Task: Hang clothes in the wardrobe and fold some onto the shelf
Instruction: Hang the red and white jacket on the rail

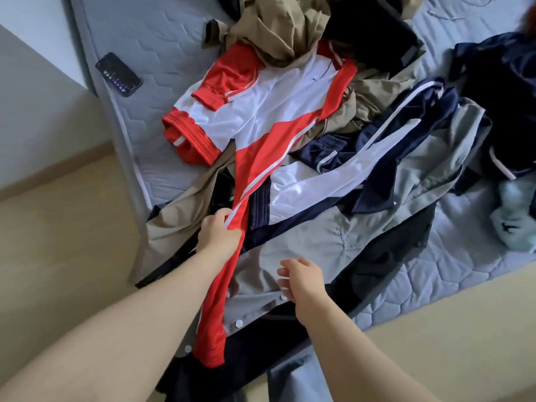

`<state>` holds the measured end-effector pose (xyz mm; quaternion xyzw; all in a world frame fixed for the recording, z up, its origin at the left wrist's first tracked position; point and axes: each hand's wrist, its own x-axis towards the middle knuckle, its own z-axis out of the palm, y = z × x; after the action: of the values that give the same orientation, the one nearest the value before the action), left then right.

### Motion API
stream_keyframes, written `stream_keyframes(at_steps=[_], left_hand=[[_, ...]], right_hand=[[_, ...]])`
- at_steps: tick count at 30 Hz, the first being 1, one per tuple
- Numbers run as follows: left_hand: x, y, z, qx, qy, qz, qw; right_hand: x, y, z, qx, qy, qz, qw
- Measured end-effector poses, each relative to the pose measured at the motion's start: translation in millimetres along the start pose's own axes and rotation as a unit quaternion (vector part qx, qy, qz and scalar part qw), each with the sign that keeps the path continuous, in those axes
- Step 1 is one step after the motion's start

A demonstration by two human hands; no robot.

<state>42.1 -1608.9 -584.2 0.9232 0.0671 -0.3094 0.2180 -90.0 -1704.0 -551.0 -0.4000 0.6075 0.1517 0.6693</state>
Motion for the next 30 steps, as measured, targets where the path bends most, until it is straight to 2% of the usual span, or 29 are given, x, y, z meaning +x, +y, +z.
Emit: stream_keyframes(at_steps=[3,5,8,10,14,17,19,21,23,25,27,28,29,30], left_hand=[[29,5,17,-0.124,-0.002,-0.047,0.991],[43,-2,24,-0.159,-0.018,-0.064,0.985],[41,-15,24,-0.133,0.011,0.003,0.991],[28,-22,24,-0.182,-0.005,0.047,0.982],[-9,-30,13,-0.221,-0.121,0.107,0.962],[-30,-31,-1,-0.186,-0.275,0.1,0.938],[-37,-38,-14,-0.153,-0.389,0.084,0.904],[-40,-53,-26,-0.135,-0.45,0.047,0.882],[-39,-70,-38,-0.162,-0.419,0.002,0.894],[-32,-77,-45,-0.274,-0.293,-0.081,0.912],[-22,-79,-48,-0.403,-0.206,-0.161,0.877],[-18,-77,-49,-0.442,-0.201,-0.173,0.857],[-15,-73,-48,-0.453,-0.211,-0.158,0.851],[-13,-70,-44,-0.441,-0.219,-0.129,0.861]], right_hand=[[21,1,-7,-0.028,-0.014,-0.008,0.999],[33,7,-10,-0.042,-0.02,-0.009,0.999],[39,14,-11,-0.057,-0.024,-0.004,0.998],[38,13,-9,-0.059,-0.022,-0.008,0.998],[33,-10,8,-0.055,-0.053,-0.034,0.996],[38,-38,28,-0.021,-0.071,-0.05,0.996],[41,-54,40,0.062,-0.036,-0.075,0.995],[42,-60,48,0.084,0.026,-0.146,0.985],[40,-49,55,-0.009,0.066,-0.215,0.974],[32,-23,62,-0.111,0.032,-0.231,0.966],[15,12,69,-0.168,-0.03,-0.185,0.968],[5,32,73,-0.189,-0.071,-0.155,0.967],[-3,49,75,-0.212,-0.119,-0.124,0.962],[-11,66,76,-0.237,-0.168,-0.092,0.952]])
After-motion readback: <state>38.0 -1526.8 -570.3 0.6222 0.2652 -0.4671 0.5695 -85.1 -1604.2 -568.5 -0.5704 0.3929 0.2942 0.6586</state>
